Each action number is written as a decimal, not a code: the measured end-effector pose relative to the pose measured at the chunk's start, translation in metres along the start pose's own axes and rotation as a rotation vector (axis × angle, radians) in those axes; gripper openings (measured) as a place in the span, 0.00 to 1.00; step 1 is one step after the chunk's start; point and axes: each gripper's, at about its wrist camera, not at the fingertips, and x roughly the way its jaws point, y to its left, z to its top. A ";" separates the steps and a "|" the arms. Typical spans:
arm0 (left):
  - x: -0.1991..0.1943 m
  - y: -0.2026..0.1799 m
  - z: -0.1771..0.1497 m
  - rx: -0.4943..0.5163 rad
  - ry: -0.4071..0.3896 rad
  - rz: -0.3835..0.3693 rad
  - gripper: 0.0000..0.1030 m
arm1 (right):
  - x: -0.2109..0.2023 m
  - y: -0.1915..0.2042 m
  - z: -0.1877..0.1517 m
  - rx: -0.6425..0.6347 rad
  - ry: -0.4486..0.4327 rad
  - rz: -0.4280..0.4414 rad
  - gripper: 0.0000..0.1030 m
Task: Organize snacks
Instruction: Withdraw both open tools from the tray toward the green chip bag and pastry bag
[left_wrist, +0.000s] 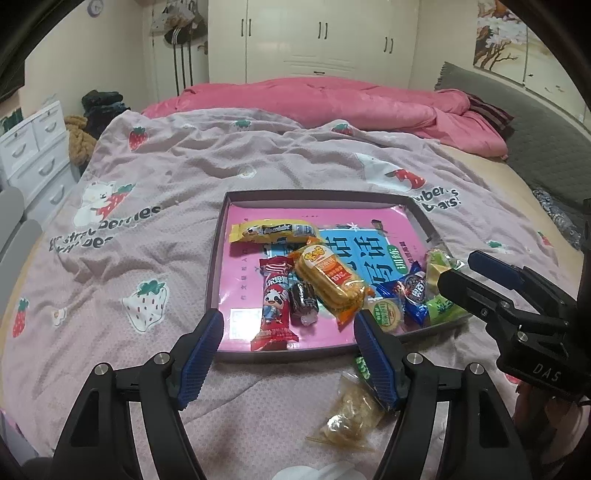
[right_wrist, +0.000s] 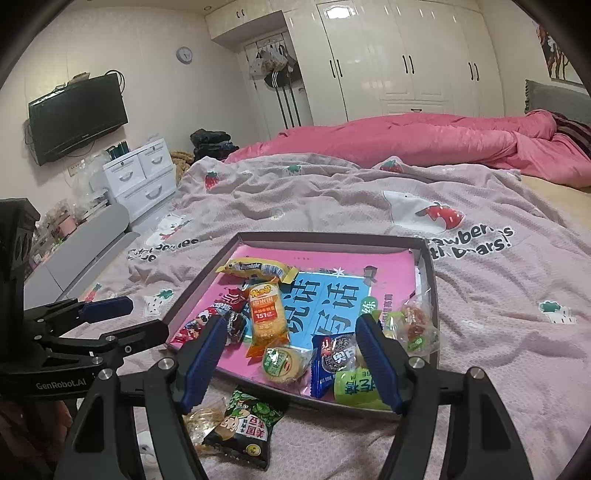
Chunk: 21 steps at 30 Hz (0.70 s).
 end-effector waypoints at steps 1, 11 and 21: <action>-0.001 -0.001 0.000 0.001 0.000 -0.003 0.73 | -0.001 0.000 0.000 -0.001 -0.002 -0.001 0.70; -0.014 -0.008 -0.004 0.021 0.013 -0.040 0.76 | -0.020 -0.001 0.000 0.017 -0.016 -0.002 0.72; -0.020 -0.024 -0.019 0.095 0.067 -0.073 0.76 | -0.033 0.000 -0.006 0.048 0.001 0.016 0.74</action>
